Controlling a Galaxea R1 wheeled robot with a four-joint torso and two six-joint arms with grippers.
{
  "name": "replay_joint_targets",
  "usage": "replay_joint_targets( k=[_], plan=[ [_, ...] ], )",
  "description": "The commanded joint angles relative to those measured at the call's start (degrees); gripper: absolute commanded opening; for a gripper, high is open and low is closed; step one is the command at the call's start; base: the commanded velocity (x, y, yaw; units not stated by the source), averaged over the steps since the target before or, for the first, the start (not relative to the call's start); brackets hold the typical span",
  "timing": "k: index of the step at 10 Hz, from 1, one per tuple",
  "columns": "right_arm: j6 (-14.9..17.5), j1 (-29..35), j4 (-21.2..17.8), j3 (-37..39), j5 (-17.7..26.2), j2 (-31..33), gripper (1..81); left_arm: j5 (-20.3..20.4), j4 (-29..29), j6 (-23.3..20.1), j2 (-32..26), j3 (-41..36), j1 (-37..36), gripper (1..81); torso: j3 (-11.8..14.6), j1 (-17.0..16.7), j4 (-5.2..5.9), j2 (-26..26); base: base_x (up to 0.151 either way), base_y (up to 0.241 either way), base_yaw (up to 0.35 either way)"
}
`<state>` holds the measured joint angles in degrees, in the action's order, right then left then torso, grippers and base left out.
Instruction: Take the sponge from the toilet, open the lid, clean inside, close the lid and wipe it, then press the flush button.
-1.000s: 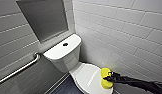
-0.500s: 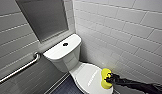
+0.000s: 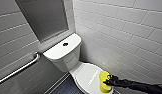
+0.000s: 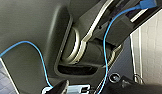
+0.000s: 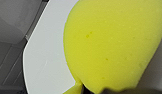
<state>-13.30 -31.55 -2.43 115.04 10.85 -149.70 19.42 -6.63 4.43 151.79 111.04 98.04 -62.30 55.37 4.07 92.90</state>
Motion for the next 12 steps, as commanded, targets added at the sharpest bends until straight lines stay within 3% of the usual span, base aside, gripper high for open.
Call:
replay_joint_targets(
  k=[1,3,4,5,7,12],
  plan=[
    [-2.42,11.28,-1.35,-13.43,0.4,8.95,1.0,-3.42,-0.84,-0.47,-0.17,-0.66,1.95,81.1,0.02,0.0,0.0,0.0,0.0,0.0,0.0],
    [-4.1,10.06,-1.44,-16.69,0.32,12.28,1.0,-2.12,-0.93,-0.47,0.19,0.23,1.42,81.1,-0.02,0.05,0.02,0.0,0.0,0.0,0.0],
    [-4.28,7.78,-1.35,-18.64,-0.57,14.75,1.0,0.44,-1.8,-0.56,-0.51,-0.65,1.42,81.1,-0.02,0.07,0.02,0.0,0.0,0.0,0.0],
    [-4.28,4.8,-1.44,-21.06,-4.61,18.21,1.0,2.62,-5.53,-0.3,-2.15,-2.98,1.33,81.1,-0.02,0.07,0.02,0.0,0.0,0.0,0.0],
    [-4.28,0.39,-1.44,-24.34,-8.03,23.18,1.0,2.11,-6.29,-0.03,-4.72,-6.1,-0.34,81.1,-0.05,0.07,0.02,0.0,0.0,0.0,0.0],
    [-4.1,-7.43,-1.27,-26.11,-8.92,26.8,1.0,2.03,-6.2,0.15,-6.22,-7.59,-2.97,81.1,-0.05,0.07,0.05,0.0,0.0,0.0,0.0]
  ],
)
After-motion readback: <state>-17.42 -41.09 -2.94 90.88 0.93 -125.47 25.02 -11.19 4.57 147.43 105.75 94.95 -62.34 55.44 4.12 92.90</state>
